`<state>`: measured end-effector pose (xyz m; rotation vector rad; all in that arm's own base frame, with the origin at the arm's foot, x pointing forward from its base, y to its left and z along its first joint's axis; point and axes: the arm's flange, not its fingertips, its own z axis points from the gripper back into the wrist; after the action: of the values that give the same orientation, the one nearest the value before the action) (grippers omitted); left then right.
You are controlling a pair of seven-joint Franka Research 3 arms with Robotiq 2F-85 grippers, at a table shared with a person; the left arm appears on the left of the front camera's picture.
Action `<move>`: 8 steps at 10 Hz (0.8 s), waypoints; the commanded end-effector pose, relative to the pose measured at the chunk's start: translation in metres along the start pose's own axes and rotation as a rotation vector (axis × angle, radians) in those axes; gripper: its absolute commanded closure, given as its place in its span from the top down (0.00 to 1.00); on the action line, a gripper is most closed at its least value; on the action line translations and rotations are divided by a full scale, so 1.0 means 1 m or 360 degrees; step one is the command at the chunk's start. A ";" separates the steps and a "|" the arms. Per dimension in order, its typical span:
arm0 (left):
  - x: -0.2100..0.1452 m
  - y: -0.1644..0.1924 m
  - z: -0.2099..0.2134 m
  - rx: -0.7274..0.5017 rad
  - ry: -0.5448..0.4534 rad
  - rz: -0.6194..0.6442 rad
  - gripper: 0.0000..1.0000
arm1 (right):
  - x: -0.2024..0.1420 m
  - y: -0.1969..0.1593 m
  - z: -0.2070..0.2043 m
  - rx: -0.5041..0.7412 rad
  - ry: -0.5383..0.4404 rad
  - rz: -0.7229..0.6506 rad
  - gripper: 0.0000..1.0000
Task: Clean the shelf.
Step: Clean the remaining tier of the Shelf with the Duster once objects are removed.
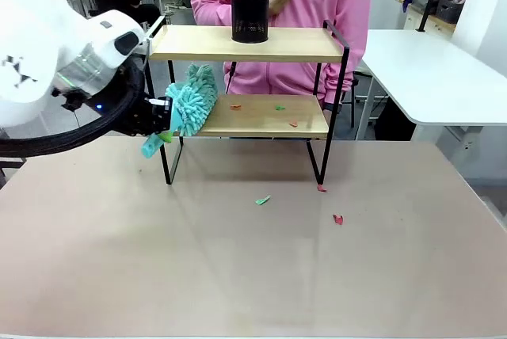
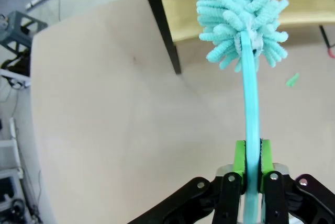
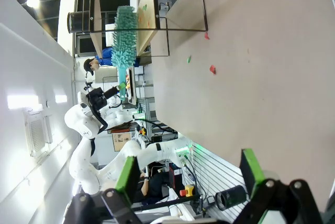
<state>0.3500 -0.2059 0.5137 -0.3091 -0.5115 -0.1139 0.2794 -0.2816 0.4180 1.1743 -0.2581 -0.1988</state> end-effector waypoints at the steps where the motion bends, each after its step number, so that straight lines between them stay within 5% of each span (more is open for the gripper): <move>1: 0.013 -0.014 -0.013 0.0087 -0.0109 -0.0003 0.13 | 0.000 0.000 0.001 0.0005 0.0012 0.0046 1.00; 8: 0.020 -0.038 -0.048 0.0104 -0.0002 -0.0132 0.13 | 0.000 0.000 0.001 0.0005 0.0012 0.0046 1.00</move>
<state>0.3806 -0.2483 0.4904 -0.2346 -0.5260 -0.1952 0.2794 -0.2816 0.4180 1.1743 -0.2582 -0.1987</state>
